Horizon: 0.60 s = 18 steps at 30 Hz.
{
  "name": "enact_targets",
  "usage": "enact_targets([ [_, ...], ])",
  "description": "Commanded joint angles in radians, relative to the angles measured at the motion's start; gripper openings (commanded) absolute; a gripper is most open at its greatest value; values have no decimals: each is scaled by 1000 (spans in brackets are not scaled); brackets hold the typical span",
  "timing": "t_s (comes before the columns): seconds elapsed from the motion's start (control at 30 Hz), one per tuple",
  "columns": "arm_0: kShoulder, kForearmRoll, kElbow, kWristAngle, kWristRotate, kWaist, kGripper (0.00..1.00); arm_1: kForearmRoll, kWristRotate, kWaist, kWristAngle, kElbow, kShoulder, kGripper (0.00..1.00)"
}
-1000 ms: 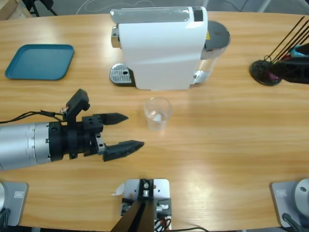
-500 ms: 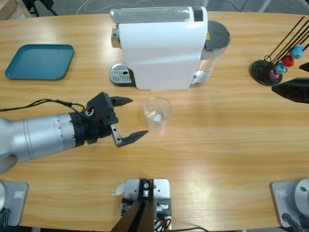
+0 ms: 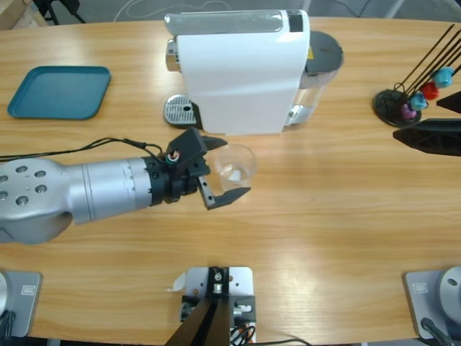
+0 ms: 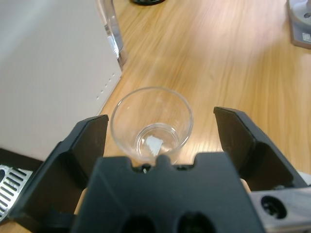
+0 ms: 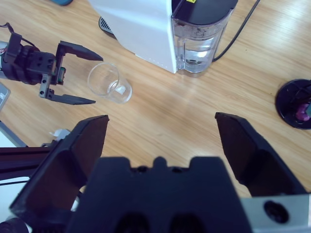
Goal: Pour coffee
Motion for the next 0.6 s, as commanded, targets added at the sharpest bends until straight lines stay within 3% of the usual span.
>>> enact_targets([
  [0.03, 91, -18, -24, -8, 14, 9, 936, 2, 8, -11, 5, 24, 10, 1000],
  [0.3, 112, -18, -49, -5, 16, 9, 924, 0, 8, -11, 7, 25, 20, 1000],
  [0.6, -51, 11, -16, 14, 28, 9, 899, -10, 8, -11, 7, 35, 14, 1000],
])
